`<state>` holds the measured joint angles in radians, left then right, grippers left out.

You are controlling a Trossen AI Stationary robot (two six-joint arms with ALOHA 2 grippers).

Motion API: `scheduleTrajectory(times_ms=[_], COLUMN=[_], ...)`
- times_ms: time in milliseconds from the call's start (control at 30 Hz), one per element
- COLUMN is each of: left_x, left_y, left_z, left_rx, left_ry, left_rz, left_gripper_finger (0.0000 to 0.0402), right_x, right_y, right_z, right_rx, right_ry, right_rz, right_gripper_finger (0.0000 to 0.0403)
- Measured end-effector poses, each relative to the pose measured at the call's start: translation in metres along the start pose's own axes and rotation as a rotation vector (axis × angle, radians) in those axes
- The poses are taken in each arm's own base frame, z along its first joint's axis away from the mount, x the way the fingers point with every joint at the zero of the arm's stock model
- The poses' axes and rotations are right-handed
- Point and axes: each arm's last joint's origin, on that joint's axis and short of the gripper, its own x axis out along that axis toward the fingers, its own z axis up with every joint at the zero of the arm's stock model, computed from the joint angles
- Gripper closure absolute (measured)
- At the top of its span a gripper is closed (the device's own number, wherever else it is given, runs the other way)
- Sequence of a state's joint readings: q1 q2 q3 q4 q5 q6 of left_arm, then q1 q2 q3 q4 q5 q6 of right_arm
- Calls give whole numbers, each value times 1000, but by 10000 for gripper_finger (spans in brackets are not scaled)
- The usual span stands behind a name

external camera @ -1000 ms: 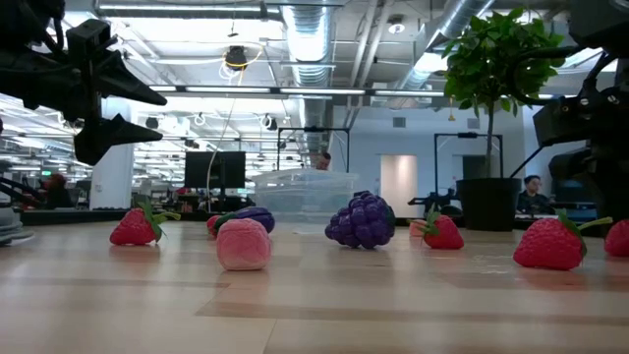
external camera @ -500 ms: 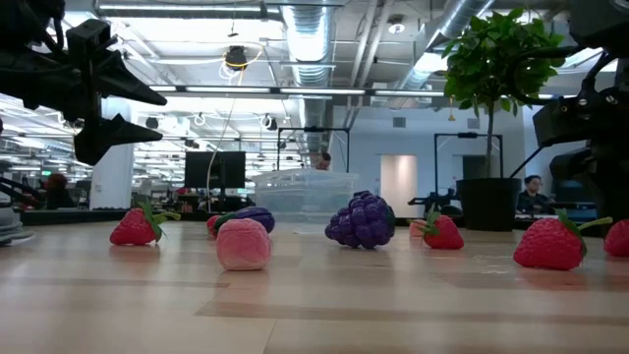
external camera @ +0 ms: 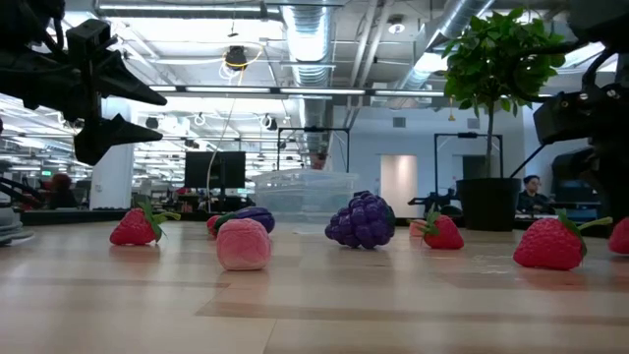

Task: Pick and placing Produce into tupperware
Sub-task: Put the strawberry into the transparent container

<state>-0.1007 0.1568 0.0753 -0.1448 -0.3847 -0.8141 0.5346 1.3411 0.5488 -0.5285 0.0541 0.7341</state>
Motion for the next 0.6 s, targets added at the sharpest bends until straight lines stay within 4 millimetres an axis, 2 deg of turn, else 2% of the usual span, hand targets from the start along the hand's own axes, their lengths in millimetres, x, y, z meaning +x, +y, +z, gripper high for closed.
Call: scheduleTrajectory(times_ms=[600], left_x=[0], left_y=[0], left_z=[0], left_rx=[-1], left_ry=[0], left_rz=[0], left_gripper_finger=[141], right_x=[0], right_y=[3], right_z=[3], right_rx=[13], right_ry=[-25], right_rz=[33], right_gripper_finger=[228])
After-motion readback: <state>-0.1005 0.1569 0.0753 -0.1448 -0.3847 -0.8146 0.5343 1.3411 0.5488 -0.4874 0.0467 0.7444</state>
